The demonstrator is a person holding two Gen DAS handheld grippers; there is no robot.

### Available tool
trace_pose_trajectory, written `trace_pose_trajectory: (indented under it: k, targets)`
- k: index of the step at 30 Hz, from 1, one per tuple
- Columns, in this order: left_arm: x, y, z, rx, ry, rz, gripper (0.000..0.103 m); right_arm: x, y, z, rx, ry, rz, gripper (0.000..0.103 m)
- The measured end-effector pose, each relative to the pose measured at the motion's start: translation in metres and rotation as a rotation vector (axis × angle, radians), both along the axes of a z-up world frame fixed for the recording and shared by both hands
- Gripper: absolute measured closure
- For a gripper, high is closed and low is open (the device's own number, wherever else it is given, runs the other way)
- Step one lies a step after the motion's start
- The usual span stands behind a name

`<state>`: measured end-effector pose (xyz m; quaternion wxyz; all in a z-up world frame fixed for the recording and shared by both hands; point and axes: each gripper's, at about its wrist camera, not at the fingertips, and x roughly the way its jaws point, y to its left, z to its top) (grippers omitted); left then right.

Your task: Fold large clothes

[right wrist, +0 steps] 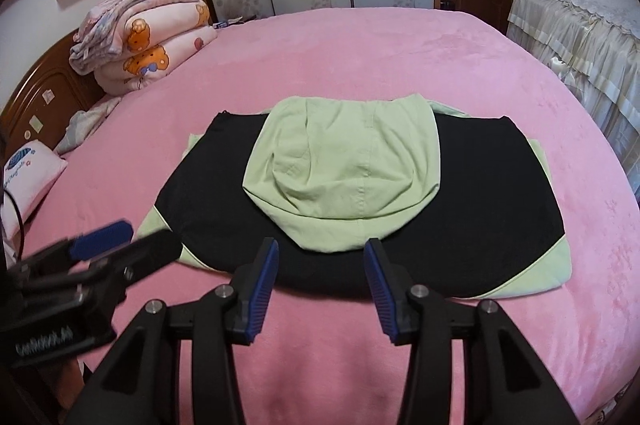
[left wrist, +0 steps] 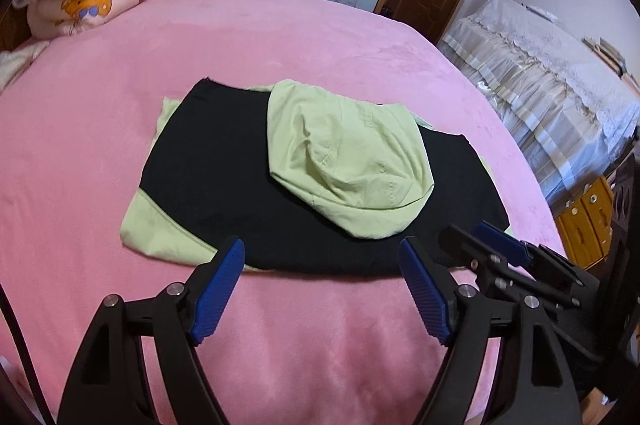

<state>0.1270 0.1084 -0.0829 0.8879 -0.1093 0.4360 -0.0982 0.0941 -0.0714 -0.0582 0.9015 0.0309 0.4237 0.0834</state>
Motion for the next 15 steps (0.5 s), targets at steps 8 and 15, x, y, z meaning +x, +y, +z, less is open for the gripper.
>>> trace_pose_trajectory:
  k: [8, 15]
  targets:
    - [-0.006, 0.037, -0.042, -0.141, 0.055, 0.027, 0.025, 0.011, 0.009, -0.013, -0.008, 0.018, -0.025, 0.058]
    - [-0.009, 0.074, -0.091, -0.294, 0.086, 0.12, 0.025, 0.02, 0.013, -0.027, -0.008, 0.038, -0.04, 0.058]
